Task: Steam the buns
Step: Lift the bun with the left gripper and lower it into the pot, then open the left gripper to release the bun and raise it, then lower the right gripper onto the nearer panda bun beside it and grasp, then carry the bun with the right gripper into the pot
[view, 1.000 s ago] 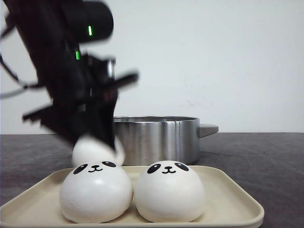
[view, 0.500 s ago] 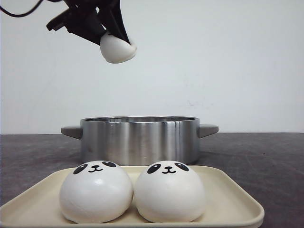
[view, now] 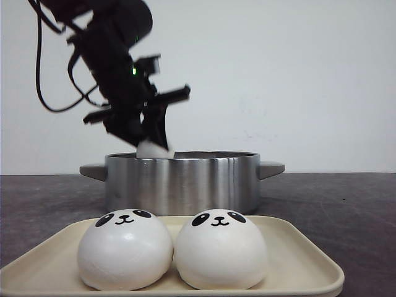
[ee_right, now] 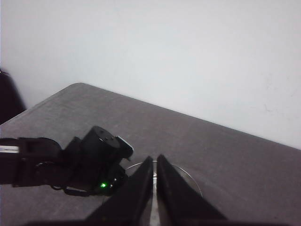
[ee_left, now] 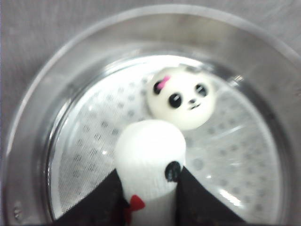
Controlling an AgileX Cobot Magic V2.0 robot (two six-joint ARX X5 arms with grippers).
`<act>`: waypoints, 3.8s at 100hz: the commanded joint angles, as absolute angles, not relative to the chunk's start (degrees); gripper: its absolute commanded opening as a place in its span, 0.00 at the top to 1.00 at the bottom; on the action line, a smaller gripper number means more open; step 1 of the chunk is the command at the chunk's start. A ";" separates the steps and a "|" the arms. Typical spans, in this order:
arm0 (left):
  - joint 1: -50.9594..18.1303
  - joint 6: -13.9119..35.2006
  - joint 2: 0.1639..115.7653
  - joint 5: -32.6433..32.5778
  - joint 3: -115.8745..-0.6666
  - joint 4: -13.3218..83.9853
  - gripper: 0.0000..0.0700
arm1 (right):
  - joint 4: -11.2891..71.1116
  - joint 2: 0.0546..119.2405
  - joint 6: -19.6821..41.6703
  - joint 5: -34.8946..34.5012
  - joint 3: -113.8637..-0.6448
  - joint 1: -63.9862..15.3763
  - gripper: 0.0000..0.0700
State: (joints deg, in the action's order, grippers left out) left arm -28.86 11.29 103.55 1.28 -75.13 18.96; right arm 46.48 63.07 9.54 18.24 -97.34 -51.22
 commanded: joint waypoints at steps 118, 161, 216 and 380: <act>-31.77 14.59 72.97 1.32 -77.52 25.34 0.15 | 43.33 63.94 31.62 9.58 -61.30 -54.87 0.99; -34.63 14.57 57.58 1.28 -77.52 30.94 0.15 | 34.37 79.07 38.35 1.28 -53.23 -56.16 0.29; -34.63 14.11 55.90 1.21 -77.49 38.17 0.15 | 29.41 92.18 38.13 -1.56 -53.25 -55.88 1.00; -34.63 13.93 58.81 -0.62 -76.47 45.80 0.15 | 26.96 107.11 19.03 -1.43 -80.71 -35.03 0.35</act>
